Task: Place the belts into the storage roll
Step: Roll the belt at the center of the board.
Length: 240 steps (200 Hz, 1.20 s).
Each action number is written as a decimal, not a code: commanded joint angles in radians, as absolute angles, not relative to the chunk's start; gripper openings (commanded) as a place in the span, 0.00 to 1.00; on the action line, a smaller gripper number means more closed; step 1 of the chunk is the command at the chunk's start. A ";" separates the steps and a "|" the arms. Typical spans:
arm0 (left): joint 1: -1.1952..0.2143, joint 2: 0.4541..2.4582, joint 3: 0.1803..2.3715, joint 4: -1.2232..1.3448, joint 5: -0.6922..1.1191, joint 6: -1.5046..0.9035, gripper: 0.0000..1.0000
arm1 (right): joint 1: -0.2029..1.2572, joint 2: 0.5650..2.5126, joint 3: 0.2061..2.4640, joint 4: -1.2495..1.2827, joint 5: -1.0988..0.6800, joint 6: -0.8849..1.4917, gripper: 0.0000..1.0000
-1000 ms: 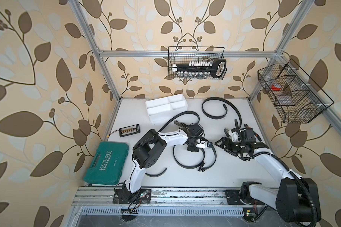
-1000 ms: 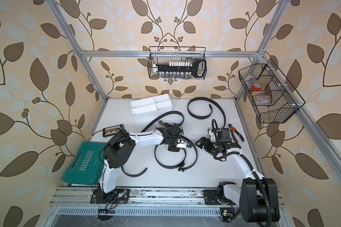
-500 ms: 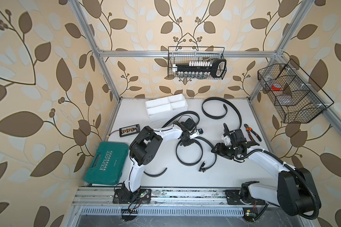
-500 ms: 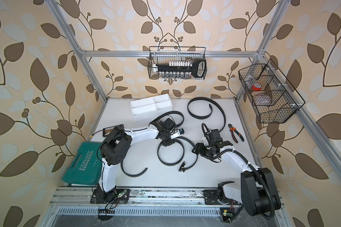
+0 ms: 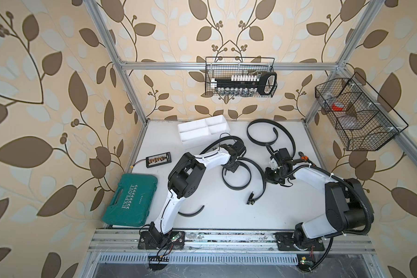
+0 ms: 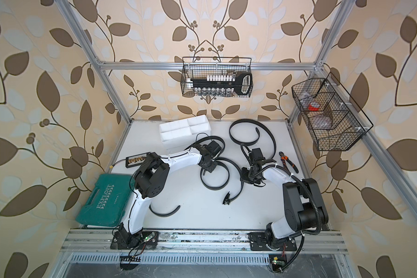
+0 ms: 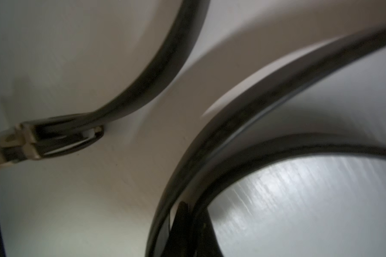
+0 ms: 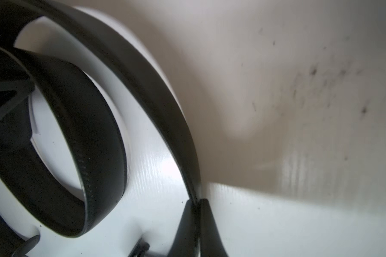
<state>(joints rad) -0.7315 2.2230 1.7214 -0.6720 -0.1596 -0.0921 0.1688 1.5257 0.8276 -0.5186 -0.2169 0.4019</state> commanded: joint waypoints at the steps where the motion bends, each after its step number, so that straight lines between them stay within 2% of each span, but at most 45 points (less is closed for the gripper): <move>1: -0.723 2.255 1.757 -0.827 -0.131 -0.289 0.00 | 0.191 1.497 0.807 -0.558 -0.255 0.411 0.00; 42: -0.723 2.229 1.699 -0.821 -0.051 -0.433 0.00 | 0.349 1.302 0.627 -0.450 -0.360 0.645 0.00; 73: -0.723 2.208 1.668 -0.803 -0.019 -0.483 0.00 | 0.351 1.301 0.635 -0.459 -0.320 0.613 0.01; 97: -0.723 2.195 1.653 -0.789 0.010 -0.520 0.00 | 0.346 1.307 0.660 -0.472 -0.290 0.564 0.15; 131: -0.724 2.189 1.654 -0.817 0.058 -0.604 0.00 | 0.364 1.166 0.658 -0.440 -0.210 0.516 0.50; 150: -0.724 2.169 1.641 -0.807 0.105 -0.624 0.00 | 0.405 1.097 0.655 -0.381 -0.215 0.467 0.61; 173: -0.724 2.153 1.651 -0.816 0.162 -0.639 0.00 | 0.453 1.115 0.670 -0.319 -0.249 0.429 0.60; 220: -0.723 2.168 1.720 -0.870 0.221 -0.630 0.00 | 0.561 1.226 0.710 -0.185 -0.202 0.389 0.42; 240: -0.724 2.184 1.733 -0.875 0.240 -0.630 0.00 | 0.606 1.265 0.722 -0.156 -0.167 0.384 0.39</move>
<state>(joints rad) -0.7193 2.1773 1.6970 -0.8066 0.1818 -0.6151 0.5648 1.2312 0.6804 -0.2302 -0.2173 0.4133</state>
